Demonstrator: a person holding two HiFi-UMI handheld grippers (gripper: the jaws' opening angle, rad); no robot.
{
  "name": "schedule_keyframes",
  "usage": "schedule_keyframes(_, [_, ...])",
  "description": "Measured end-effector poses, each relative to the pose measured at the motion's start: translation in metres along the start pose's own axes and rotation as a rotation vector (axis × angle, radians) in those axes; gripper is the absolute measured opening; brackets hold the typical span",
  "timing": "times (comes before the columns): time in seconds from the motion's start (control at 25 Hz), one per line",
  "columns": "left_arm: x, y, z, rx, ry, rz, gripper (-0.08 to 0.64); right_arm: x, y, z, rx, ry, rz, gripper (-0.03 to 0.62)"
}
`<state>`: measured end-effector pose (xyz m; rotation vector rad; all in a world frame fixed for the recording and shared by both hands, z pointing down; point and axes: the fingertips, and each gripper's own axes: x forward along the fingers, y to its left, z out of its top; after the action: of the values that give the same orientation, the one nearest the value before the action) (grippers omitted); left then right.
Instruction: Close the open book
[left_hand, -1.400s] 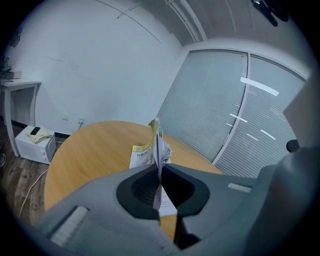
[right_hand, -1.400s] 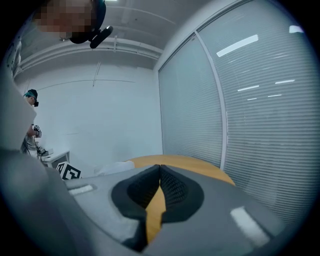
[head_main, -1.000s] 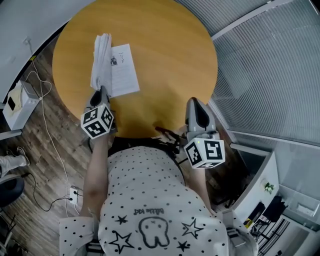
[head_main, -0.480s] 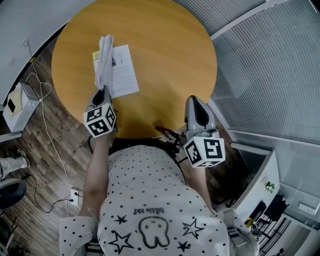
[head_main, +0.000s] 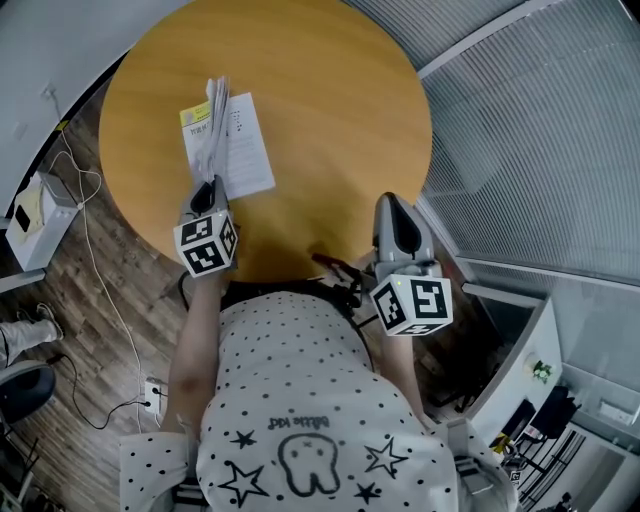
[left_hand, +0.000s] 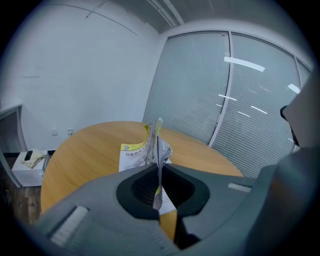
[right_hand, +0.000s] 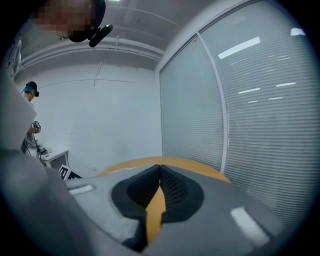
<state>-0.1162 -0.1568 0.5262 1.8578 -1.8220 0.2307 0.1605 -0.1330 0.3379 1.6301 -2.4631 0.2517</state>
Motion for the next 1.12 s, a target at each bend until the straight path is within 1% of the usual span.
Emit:
schedule_keyframes(0.32, [0.009, -0.008, -0.007, 0.043, 0.033, -0.025, 0.021, 0.001, -0.003, 0.0, 0.003, 0.003, -0.02, 0.005])
schedule_keyframes(0.56, [0.02, -0.016, -0.016, 0.106, 0.064, -0.046, 0.021, 0.003, -0.01, -0.002, 0.01, 0.008, -0.04, 0.005])
schedule_keyframes(1.12, [0.034, -0.025, -0.031, 0.172, 0.108, -0.091, 0.021, 0.0, -0.015, -0.003, 0.013, 0.012, -0.078, 0.005])
